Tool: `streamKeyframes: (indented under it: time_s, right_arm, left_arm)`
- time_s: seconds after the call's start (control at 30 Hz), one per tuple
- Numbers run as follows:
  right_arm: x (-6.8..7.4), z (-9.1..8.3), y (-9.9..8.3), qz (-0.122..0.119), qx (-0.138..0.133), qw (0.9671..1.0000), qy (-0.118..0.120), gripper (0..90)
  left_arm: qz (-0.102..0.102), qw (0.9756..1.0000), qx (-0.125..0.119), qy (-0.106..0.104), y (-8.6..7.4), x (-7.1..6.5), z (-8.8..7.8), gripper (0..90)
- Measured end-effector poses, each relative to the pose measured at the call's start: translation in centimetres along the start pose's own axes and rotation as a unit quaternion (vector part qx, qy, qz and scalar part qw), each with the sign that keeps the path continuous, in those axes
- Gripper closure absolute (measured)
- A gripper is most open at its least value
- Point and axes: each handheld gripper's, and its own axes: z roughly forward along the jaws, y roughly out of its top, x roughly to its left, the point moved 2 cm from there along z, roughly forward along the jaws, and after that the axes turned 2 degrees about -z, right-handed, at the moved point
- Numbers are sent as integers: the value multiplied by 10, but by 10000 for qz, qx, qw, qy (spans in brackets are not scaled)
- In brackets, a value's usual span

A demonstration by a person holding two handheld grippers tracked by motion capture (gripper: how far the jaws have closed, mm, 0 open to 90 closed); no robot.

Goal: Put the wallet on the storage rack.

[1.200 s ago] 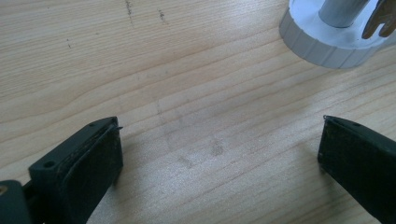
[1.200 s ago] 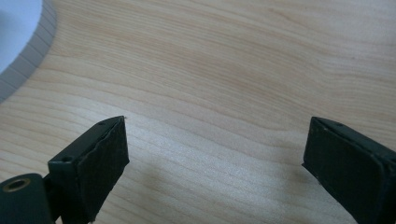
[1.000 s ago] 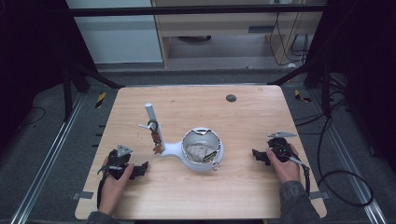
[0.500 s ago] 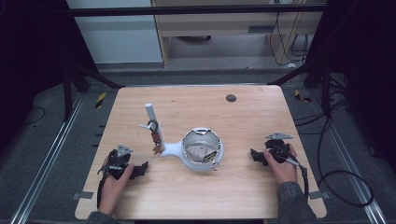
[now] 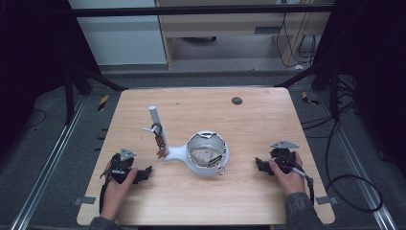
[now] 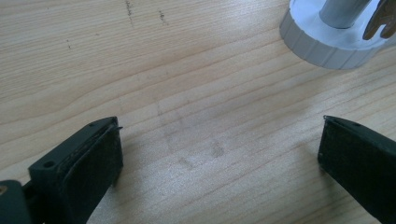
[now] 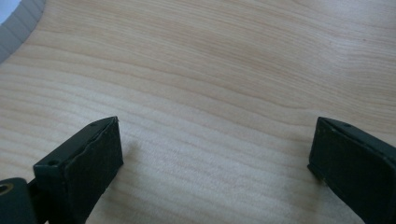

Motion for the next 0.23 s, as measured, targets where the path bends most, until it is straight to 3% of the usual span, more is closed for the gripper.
streamKeyframes:
  time_s: [0.23]
  right_arm:
    - [2, -3, -3, -42, 8, 9999, 96, 27]
  left_arm:
    - [32, 10000, -4, -32, 2, 2, 2, 0]
